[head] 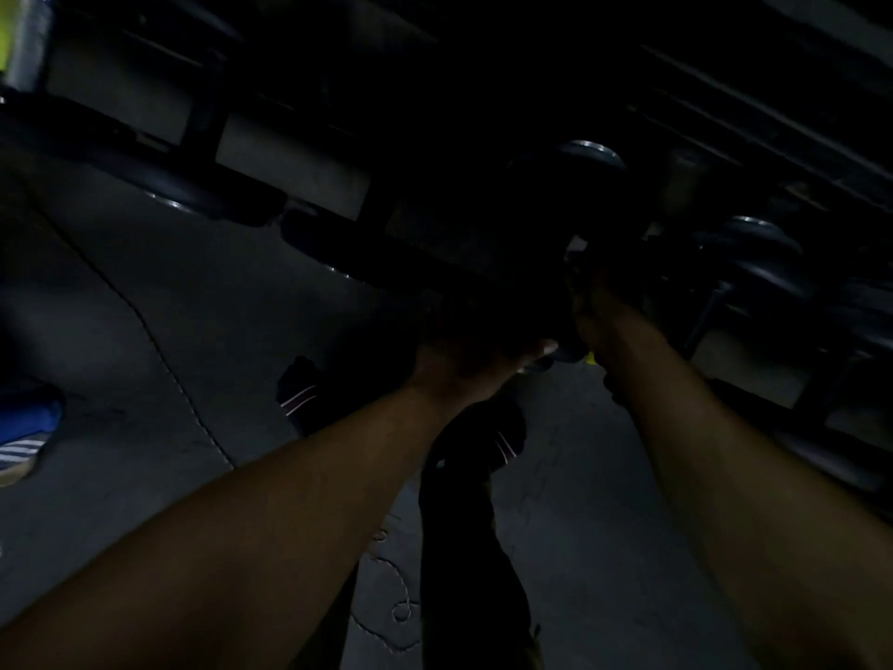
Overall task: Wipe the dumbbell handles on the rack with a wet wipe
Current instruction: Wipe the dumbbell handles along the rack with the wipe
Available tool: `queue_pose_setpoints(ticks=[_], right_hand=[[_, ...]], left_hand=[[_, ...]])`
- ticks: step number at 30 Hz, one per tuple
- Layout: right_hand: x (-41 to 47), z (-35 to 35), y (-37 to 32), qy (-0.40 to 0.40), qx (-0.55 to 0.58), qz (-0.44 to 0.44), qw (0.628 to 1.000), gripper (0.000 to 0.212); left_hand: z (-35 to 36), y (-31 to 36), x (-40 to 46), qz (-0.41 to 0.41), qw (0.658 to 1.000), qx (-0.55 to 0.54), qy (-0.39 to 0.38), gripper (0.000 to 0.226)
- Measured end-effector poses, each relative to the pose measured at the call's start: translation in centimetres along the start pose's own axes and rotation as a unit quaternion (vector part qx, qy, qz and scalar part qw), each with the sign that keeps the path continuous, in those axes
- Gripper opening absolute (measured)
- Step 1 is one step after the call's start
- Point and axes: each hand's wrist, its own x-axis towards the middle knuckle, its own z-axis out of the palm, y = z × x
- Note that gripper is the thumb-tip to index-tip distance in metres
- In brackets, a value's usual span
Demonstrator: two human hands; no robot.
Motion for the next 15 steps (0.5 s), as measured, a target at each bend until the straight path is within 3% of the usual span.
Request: queue_pose_setpoints(ticks=[4,7,10,12,15], right_hand=[[-0.7,-0.7,-0.3,-0.021,-0.099,-0.053,0.993,0.029],[-0.8,-1.6,0.1,-0.056,-0.174,-0.064,0.981,0.008],[-1.4,-2.1,0.3,-0.126,-0.271,-0.061,0.952,0.006],[-2.0,-2.7,0.0,-0.155,-0.320,-0.099,0.929,0.022],[-2.2,-3.8,-1.2,-0.189,-0.359,-0.114,0.907,0.019]], left_hand=[[0.1,0.0,-0.1,-0.011,0.999,0.029,0.004,0.112],[0.1,0.2,-0.2,-0.021,0.998,0.061,0.021,0.117],[-0.1,1.1,-0.6,-0.017,0.993,0.099,0.054,0.110],[0.4,1.4,-0.8,-0.036,0.993,0.081,0.080,0.109],[1.1,2.0,-1.6,-0.075,0.990,0.026,0.113,0.119]])
